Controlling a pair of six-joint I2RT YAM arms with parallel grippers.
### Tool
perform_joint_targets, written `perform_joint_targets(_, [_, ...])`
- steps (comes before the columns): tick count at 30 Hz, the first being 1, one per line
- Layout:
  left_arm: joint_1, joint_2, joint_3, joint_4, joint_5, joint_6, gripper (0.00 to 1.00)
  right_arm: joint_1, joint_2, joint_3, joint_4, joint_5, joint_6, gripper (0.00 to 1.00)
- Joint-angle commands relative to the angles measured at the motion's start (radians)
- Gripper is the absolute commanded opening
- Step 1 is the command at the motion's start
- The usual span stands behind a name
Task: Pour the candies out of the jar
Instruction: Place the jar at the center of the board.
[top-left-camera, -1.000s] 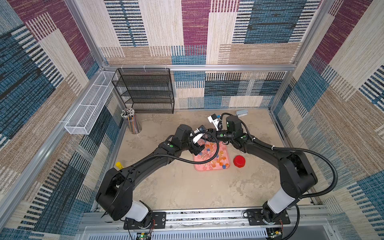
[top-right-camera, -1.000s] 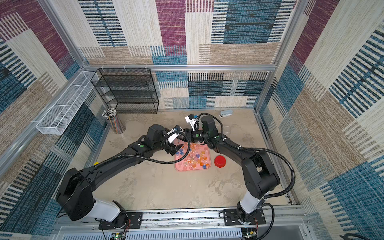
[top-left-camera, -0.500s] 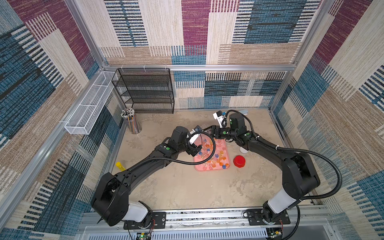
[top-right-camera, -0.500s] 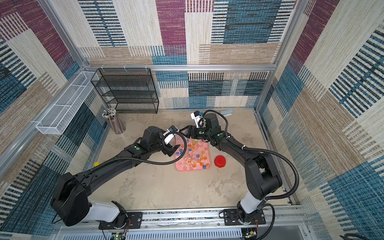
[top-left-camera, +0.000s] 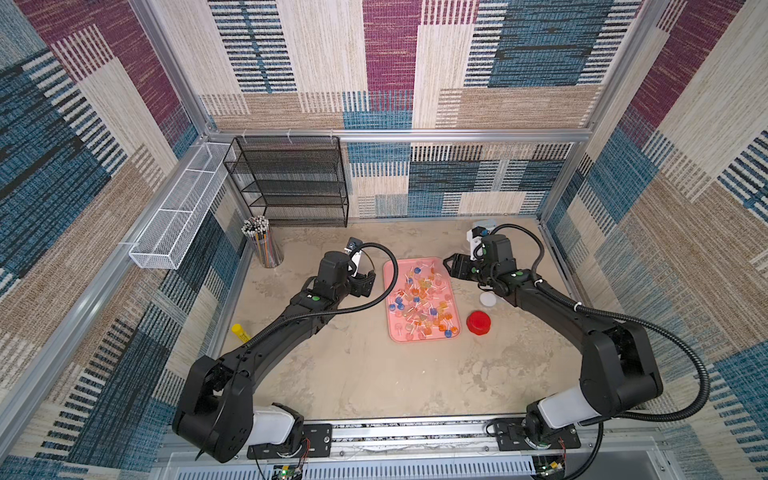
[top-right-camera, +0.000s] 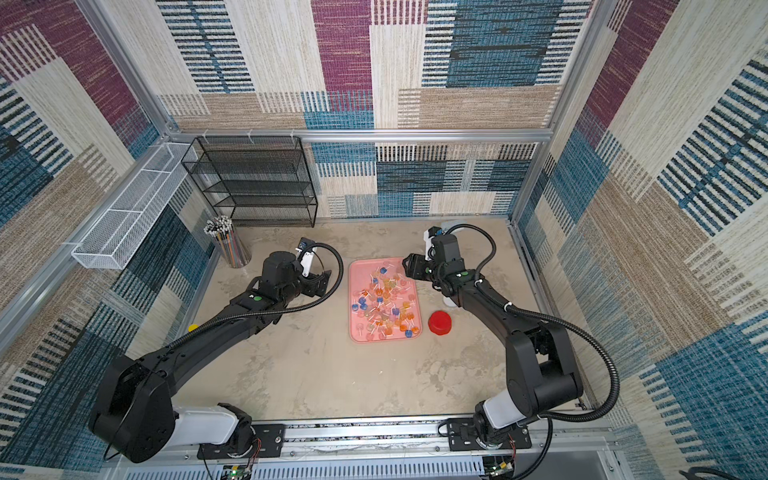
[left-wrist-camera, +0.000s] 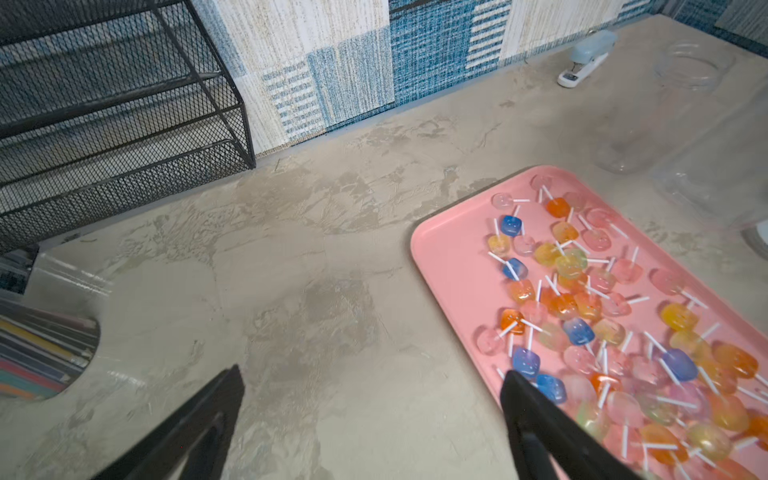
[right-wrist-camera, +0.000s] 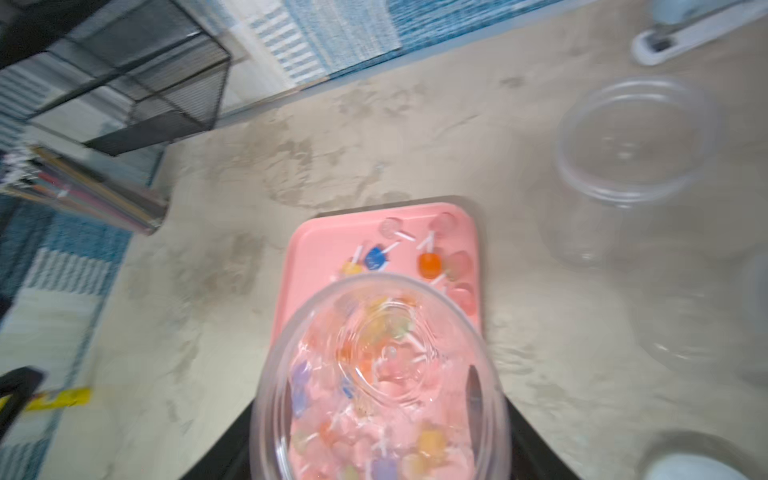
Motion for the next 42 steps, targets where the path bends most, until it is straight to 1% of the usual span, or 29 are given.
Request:
perform_joint_targets(1, [0.006, -0.002, -0.003, 0.042, -0.04, -0.068, 0.99, -0.001, -0.031, -0.035, -0.017, 0.282, -0.054, 0.62])
perform_joint_targets(4, [0.009, -0.004, -0.004, 0.04, -0.058, -0.073, 0.98, -0.001, -0.038, -0.068, -0.002, 0.347, -0.065, 0.63])
perform_joint_targets(9, [0.008, -0.01, -0.01, 0.038, -0.074, -0.08, 0.98, -0.003, -0.035, -0.13, 0.049, 0.386, -0.056, 0.64])
perform_joint_targets(17, [0.008, -0.003, -0.013, 0.035, -0.054, -0.096, 0.98, -0.004, 0.013, -0.167, 0.124, 0.333, -0.048, 0.66])
perform_joint_targets(22, [0.008, -0.011, -0.02, 0.034, -0.072, -0.094, 0.98, -0.003, 0.049, -0.165, 0.132, 0.326, -0.044, 0.69])
perform_joint_targets(32, [0.008, -0.015, -0.032, 0.04, -0.09, -0.096, 0.98, -0.004, 0.053, -0.161, 0.135, 0.298, -0.031, 0.85])
perform_joint_targets(35, [0.009, -0.018, -0.034, 0.039, -0.103, -0.094, 0.98, -0.003, 0.036, -0.147, 0.12, 0.288, -0.022, 0.88])
perform_joint_targets(39, [0.01, -0.034, -0.042, 0.045, -0.134, -0.078, 0.98, -0.005, -0.029, -0.119, 0.108, 0.268, -0.016, 0.9])
perform_joint_targets(42, [0.021, -0.053, -0.057, 0.052, -0.149, -0.064, 0.98, -0.031, -0.09, -0.107, 0.12, 0.261, -0.009, 0.92])
